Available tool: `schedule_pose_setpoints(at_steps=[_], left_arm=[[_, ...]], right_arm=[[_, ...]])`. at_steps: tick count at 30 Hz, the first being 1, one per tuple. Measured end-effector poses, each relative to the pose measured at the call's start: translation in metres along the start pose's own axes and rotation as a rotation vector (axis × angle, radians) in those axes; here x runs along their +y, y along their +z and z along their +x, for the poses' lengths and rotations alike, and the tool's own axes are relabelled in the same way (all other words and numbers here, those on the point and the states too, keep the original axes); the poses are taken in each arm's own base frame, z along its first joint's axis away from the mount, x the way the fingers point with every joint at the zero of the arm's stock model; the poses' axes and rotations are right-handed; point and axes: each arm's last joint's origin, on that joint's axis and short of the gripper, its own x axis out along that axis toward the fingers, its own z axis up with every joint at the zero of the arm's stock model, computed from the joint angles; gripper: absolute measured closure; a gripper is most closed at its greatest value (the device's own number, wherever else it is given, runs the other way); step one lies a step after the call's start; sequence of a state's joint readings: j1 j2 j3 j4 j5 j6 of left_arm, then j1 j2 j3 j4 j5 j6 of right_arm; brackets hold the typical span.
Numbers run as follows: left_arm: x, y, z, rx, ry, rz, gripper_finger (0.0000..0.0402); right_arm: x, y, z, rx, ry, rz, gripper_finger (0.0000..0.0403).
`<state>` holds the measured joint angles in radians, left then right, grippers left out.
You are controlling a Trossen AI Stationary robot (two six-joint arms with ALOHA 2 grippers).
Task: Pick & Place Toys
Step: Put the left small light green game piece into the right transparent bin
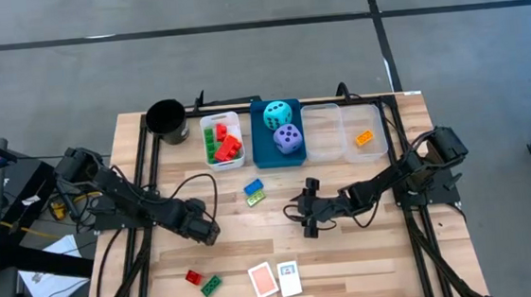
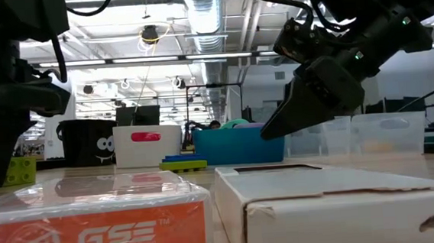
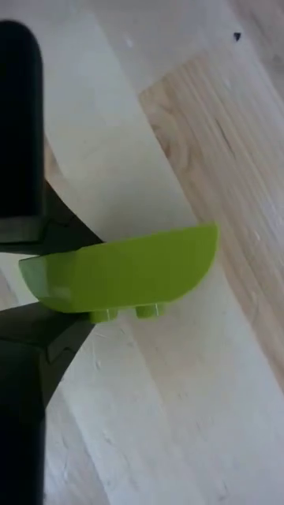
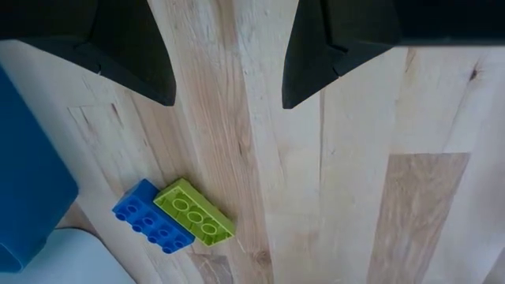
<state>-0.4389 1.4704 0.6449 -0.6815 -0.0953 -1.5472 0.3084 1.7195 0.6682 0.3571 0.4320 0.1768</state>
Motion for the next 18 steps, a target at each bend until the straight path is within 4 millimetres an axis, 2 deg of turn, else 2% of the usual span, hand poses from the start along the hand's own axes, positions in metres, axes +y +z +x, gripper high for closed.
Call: schedule_pose_setpoints(at_steps=[6,10,14,18], left_arm=[[-0.003,0.003,-0.013,-0.047,-0.088,0.077,0.0341],[-0.012,0.007,-0.035,-0.135,-0.295,0.160,0.0341],[-0.028,0.011,-0.064,-0.258,-0.618,0.309,0.0341],[-0.040,0.012,-0.084,-0.370,-0.913,0.441,0.0341]], right_arm=[[0.005,0.007,-0.002,-0.080,0.018,-0.028,0.0175],[0.021,0.016,-0.011,-0.204,0.065,-0.167,0.0175],[0.046,0.023,-0.026,-0.347,0.115,-0.340,0.0175],[0.066,0.028,-0.044,-0.489,0.148,-0.428,0.0175]])
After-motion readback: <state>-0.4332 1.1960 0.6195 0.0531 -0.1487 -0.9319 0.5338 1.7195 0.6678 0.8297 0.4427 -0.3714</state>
